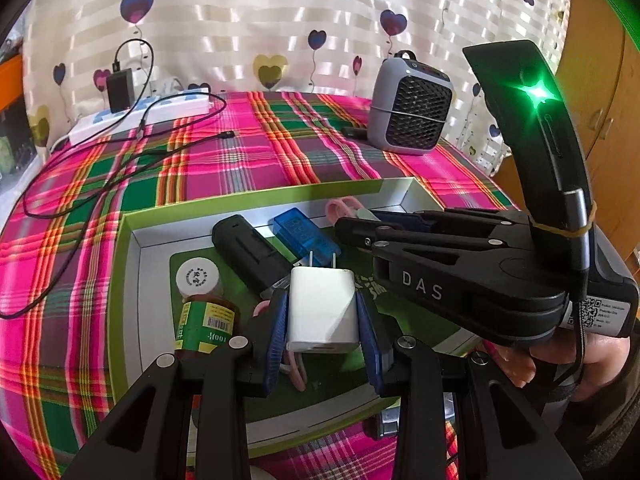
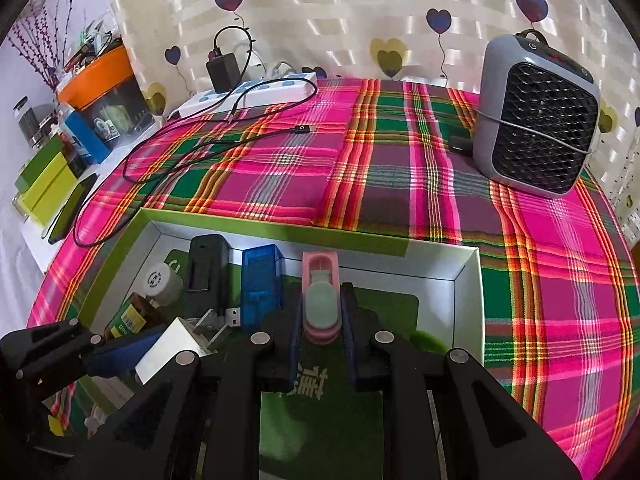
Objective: Organize rigid objects
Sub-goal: 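Lower the charger into the green box with the left tool while the right tool releases the pink-white device there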
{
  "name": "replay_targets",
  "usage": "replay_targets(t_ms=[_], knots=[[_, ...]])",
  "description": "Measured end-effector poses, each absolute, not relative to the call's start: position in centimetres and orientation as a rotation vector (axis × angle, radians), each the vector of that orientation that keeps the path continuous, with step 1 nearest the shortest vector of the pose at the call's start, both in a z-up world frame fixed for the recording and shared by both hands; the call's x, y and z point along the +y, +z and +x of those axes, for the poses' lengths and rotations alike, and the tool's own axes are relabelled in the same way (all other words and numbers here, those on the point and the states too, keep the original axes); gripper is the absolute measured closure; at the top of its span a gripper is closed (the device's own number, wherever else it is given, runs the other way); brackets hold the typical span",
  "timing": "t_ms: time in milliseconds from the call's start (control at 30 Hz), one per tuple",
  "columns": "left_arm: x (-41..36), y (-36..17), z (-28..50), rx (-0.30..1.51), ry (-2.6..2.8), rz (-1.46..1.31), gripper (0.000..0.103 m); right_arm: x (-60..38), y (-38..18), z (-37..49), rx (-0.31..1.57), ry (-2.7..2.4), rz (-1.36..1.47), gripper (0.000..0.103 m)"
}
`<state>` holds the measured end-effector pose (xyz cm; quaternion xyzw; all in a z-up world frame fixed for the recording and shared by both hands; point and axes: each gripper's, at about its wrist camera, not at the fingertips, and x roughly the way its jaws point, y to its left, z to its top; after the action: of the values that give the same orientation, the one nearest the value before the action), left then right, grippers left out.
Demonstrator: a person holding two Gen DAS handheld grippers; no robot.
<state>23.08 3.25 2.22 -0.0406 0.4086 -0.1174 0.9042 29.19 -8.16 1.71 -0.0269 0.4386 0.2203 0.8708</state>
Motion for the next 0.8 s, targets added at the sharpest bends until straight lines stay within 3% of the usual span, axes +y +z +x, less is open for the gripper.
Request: replay_targets(t_ms=[800], knots=[[2.91,2.13,23.25,0.849,-0.23,-0.062,0.07,-8.08,1.27,29.62,0.94,0.47,-0.028,0.084]])
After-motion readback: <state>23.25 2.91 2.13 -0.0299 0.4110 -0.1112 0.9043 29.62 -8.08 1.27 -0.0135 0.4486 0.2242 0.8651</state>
